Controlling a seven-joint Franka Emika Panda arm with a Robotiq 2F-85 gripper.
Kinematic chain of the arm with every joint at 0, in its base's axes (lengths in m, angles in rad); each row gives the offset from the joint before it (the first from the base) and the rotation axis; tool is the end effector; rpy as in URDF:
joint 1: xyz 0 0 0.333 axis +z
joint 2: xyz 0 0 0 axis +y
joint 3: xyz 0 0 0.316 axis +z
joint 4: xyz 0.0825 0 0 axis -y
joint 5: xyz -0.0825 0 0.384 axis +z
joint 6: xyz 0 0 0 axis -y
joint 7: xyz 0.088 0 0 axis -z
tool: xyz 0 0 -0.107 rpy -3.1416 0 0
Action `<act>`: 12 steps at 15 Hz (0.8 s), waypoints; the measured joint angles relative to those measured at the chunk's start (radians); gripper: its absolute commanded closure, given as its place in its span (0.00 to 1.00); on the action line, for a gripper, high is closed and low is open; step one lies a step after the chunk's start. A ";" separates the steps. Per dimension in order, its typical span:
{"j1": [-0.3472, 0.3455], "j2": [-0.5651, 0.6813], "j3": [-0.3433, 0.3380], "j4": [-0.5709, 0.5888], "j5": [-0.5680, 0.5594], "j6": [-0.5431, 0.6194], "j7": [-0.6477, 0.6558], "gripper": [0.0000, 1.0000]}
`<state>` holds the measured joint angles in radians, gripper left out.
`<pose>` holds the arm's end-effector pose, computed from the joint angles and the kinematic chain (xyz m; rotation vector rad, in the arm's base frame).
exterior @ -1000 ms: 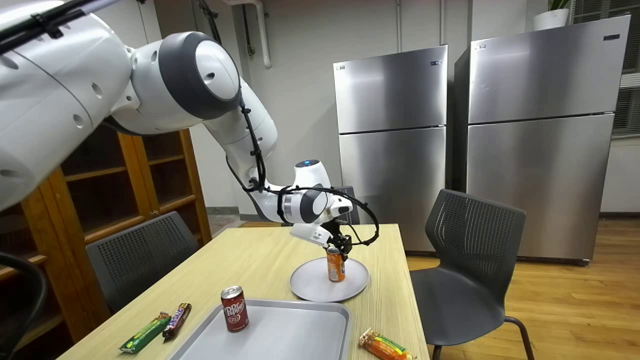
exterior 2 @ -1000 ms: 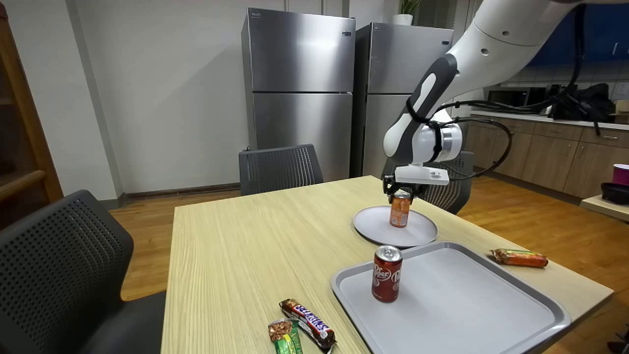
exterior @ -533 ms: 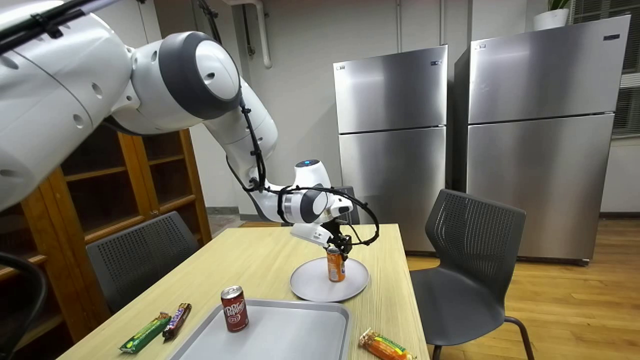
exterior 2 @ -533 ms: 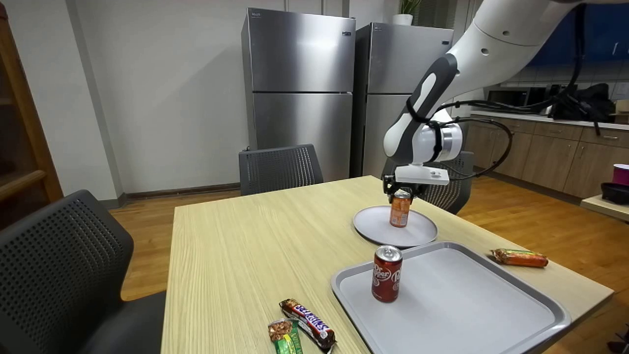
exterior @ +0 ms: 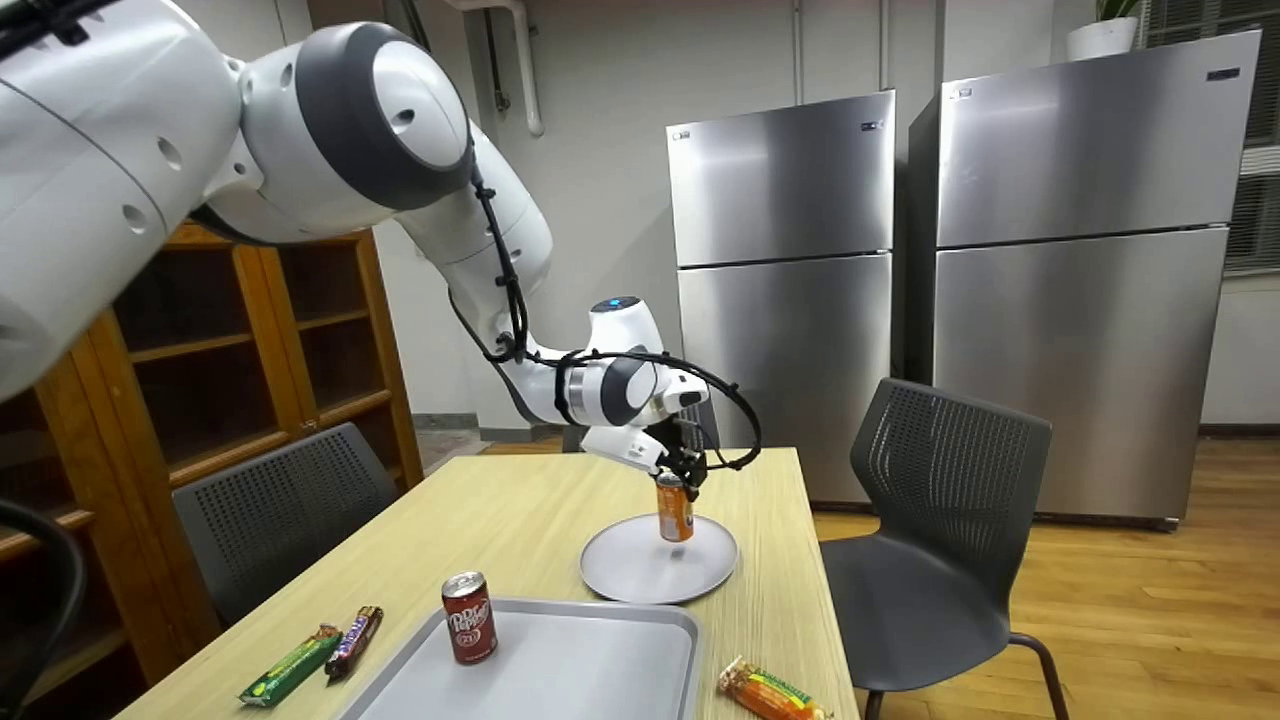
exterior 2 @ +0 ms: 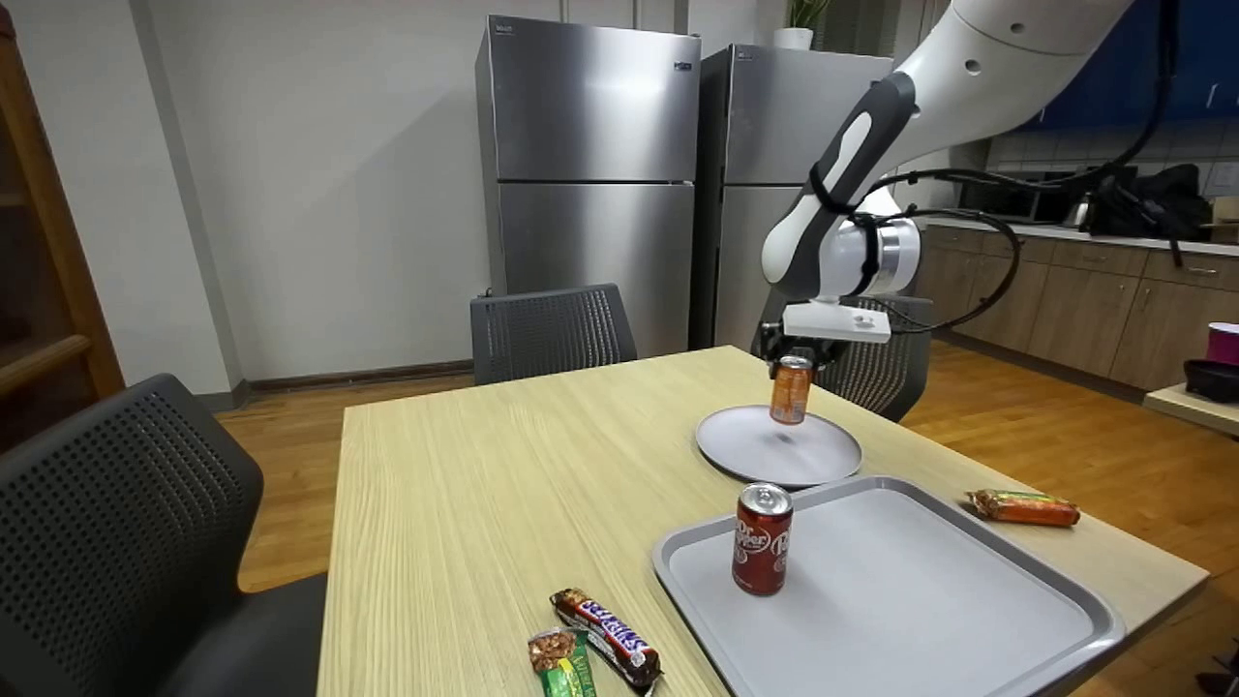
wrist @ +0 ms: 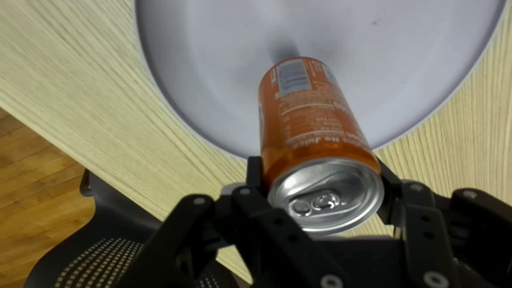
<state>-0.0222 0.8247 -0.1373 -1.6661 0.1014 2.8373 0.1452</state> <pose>0.6987 -0.1036 0.1652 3.0033 -0.5068 0.5475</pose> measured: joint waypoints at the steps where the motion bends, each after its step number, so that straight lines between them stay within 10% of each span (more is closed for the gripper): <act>1: -0.001 -0.017 0.000 -0.016 0.000 0.001 0.000 0.62; 12: -0.002 -0.244 0.000 -0.295 0.000 0.094 0.000 0.62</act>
<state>-0.0244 0.5802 -0.1377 -1.9614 0.1014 2.9314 0.1453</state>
